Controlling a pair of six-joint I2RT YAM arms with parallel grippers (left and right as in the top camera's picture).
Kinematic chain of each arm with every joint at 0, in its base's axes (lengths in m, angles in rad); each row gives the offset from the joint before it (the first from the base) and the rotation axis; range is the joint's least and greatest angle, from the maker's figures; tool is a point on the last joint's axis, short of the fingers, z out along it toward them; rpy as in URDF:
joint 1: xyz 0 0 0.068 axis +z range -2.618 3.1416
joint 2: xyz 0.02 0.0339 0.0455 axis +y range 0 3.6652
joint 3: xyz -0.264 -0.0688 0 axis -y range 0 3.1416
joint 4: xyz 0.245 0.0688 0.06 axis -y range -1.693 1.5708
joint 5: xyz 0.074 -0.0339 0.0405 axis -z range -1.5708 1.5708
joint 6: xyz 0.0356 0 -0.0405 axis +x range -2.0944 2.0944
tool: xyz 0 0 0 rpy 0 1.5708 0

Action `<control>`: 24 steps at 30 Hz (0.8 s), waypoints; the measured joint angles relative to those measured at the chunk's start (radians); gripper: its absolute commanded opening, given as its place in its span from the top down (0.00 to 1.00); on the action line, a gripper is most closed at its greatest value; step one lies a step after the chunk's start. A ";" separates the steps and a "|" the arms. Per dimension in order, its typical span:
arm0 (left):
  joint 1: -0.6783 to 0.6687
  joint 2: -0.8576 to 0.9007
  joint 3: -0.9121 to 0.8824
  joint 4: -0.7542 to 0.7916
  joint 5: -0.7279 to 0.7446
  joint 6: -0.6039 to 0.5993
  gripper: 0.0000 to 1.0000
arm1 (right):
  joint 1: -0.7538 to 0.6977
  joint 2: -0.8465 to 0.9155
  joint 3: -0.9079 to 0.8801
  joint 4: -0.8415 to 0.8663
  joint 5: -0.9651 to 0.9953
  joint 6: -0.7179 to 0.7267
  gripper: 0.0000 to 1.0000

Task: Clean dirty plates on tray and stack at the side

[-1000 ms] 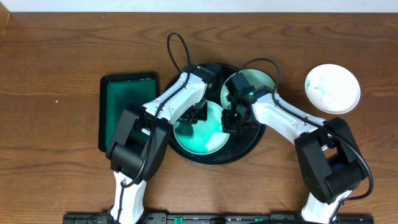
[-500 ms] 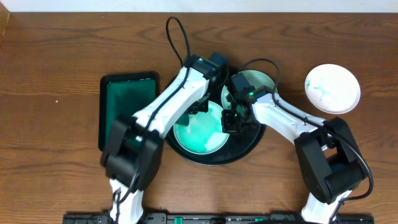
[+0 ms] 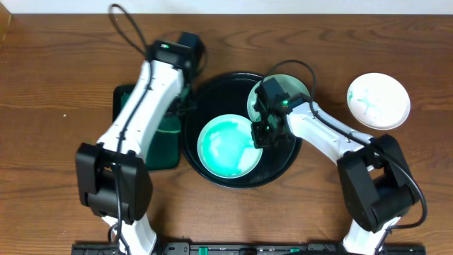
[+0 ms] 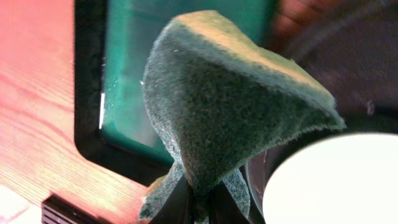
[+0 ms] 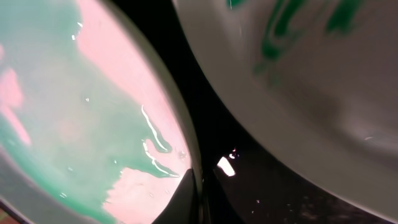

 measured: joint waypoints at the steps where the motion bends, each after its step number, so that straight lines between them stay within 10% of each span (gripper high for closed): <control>1: 0.018 0.000 -0.001 0.000 0.006 0.000 0.93 | 0.000 -0.008 0.010 -0.004 0.008 -0.012 0.99; 24: 0.136 0.001 -0.048 0.012 0.059 0.009 0.93 | 0.063 -0.356 0.050 -0.071 0.453 -0.187 0.99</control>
